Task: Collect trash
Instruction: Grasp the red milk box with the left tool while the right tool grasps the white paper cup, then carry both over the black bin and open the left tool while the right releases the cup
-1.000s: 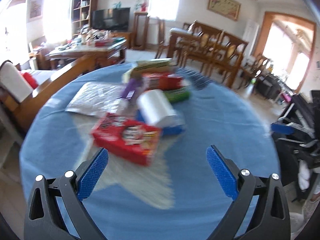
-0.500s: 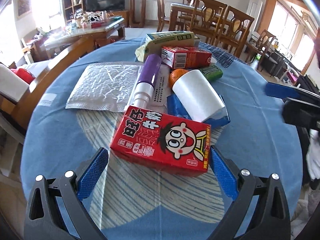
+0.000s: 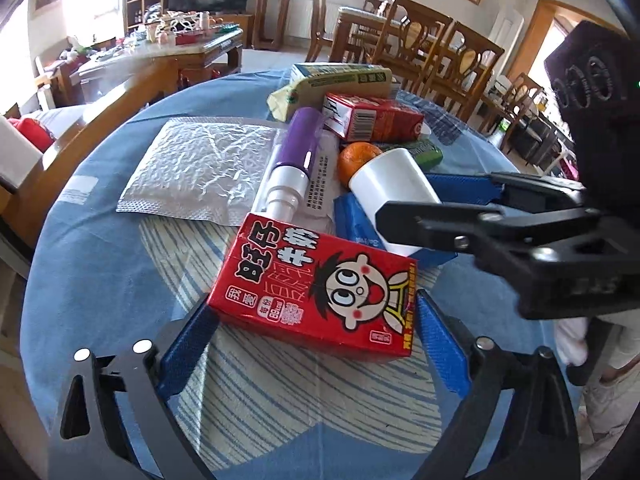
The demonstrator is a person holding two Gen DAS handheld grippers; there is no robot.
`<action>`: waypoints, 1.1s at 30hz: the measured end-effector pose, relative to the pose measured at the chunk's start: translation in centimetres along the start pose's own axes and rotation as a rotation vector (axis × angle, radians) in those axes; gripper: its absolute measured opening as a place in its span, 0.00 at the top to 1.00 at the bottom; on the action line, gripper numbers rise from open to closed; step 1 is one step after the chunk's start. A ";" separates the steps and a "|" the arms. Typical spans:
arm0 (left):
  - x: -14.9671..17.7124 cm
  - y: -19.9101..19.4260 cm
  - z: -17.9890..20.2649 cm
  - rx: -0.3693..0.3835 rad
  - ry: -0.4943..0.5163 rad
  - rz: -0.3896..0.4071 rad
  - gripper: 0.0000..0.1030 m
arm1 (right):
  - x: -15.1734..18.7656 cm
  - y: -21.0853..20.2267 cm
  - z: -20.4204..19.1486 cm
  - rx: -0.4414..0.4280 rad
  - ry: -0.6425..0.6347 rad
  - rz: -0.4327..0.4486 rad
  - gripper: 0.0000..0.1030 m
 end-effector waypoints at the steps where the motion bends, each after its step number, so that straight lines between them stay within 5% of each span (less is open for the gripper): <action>1: 0.1 -0.2 -0.2 0.011 -0.011 0.007 0.10 | 0.0 0.3 0.0 0.010 -0.009 -0.002 0.45; 7: -0.3 -0.8 -0.8 0.033 -0.048 0.042 0.10 | 0.2 0.4 -0.3 0.021 -0.026 0.009 0.60; 18: -0.3 -3.6 0.4 0.048 -0.026 0.143 0.10 | 0.9 -6.6 0.8 0.008 0.000 0.136 0.61; 33: -1.3 -8.9 12.2 0.191 0.103 0.339 0.10 | 7.7 -21.9 5.4 0.089 0.038 0.288 0.60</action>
Point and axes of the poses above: each gripper's, at about its wrist camera, not at the fingertips, and y roughly the way its jaws point, z to its right, x to its underside, the point moved 6 cm from there along y, roughly the way its jaws point, and after that the axes turned 2 degrees about z, right-handed, at the moved point
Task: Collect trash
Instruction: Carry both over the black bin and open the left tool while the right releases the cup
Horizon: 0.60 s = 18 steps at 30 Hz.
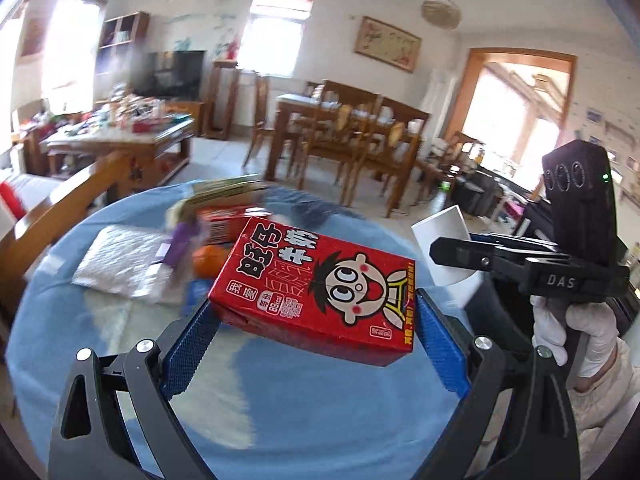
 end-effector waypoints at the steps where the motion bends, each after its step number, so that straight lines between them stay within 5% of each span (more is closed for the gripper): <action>1: -0.1 0.2 0.8 0.013 0.009 0.000 0.10 | 0.3 -0.9 0.6 0.010 0.005 0.006 0.60; 18: 2.5 8.7 19.7 0.329 0.220 -0.120 0.10 | 10.0 -17.6 15.8 0.257 0.208 0.074 0.60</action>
Point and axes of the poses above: each gripper's, at about its wrist camera, not at the fingertips, and y roughly the way its jaws point, z to its right, x to its underside, the point moved 6 cm from there along y, roughly the way its jaws point, and after that the axes turned 2 degrees about z, right-handed, at the moved point
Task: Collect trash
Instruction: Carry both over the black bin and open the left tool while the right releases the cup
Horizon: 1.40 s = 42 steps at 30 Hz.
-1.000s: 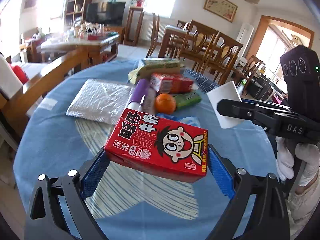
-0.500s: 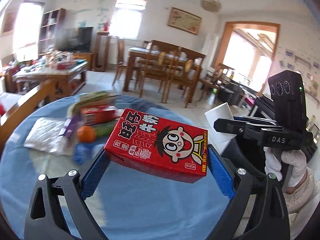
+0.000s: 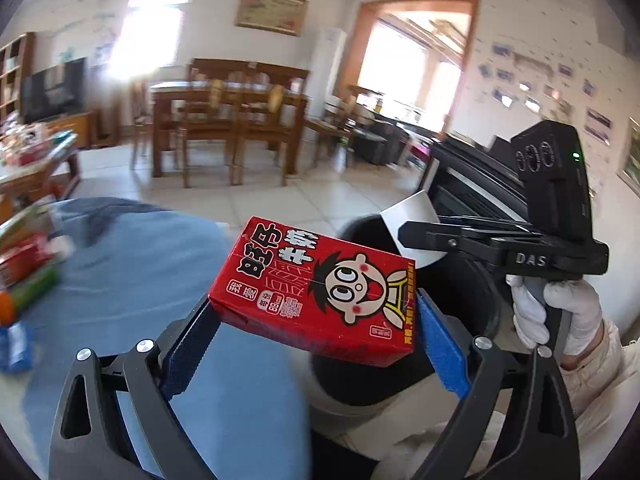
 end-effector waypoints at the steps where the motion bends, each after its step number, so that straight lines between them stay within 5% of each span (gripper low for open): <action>1: 0.2 0.7 0.8 0.015 0.012 -0.008 0.10 | 0.6 -0.6 1.2 0.015 0.015 -0.002 0.60; 9: 1.1 6.9 7.7 0.136 0.139 -0.092 0.10 | 6.1 -4.5 10.3 0.168 0.120 -0.038 0.60; 15: 2.3 10.6 9.9 0.177 0.187 -0.158 0.10 | 9.1 -5.2 13.6 0.211 0.151 -0.062 0.60; 25: 4.2 13.2 10.2 0.178 0.212 -0.236 0.10 | 10.1 -3.7 13.6 0.207 0.165 -0.086 0.60; 37: 4.5 13.0 11.5 0.175 0.229 -0.231 0.10 | 9.8 -2.6 13.0 0.215 0.173 -0.112 0.60; 42: 4.4 12.3 11.3 0.178 0.222 -0.215 0.09 | 9.5 -2.7 12.8 0.220 0.184 -0.102 0.45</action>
Point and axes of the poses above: each gripper's, at about its wrist camera, not at the fingertips, and y roughly the way its jaws point, z to its right, x to its underside, the point moved 6 cm from there along y, roughly the way its jaws point, and after that the axes turned 2 degrees about z, right-handed, at the moved point
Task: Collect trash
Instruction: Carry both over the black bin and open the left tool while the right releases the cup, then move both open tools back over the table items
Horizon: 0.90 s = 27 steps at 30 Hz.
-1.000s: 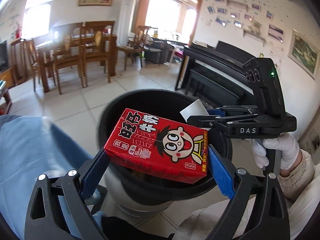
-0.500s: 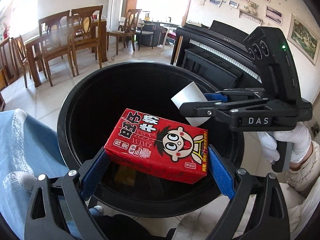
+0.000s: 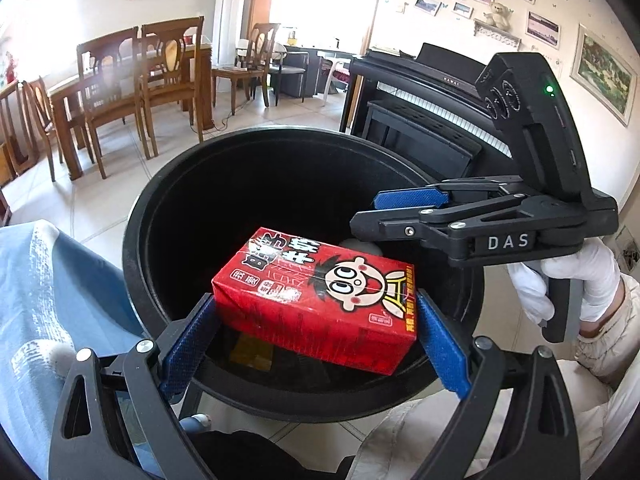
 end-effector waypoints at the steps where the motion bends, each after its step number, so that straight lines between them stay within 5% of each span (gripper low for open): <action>1: 0.0 -0.1 -0.1 0.001 -0.002 0.003 0.09 | -0.1 -0.1 -0.1 0.005 -0.003 0.005 0.45; 14: 0.4 -3.1 -1.2 0.002 -0.039 0.071 0.09 | -1.7 -0.6 -2.8 0.005 -0.028 0.032 0.39; 27: 2.9 -11.6 -7.3 -0.153 -0.157 0.181 0.09 | -4.8 2.4 -13.3 -0.105 -0.171 0.013 0.34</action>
Point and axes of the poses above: each gripper's, at about its wrist camera, not at the fingertips, and y roughly the way its jaws point, z to its right, x to its underside, the point moved 6 cm from there along y, roughly the way its jaws point, and after that the axes turned 2 degrees about z, right-handed, at the moved point
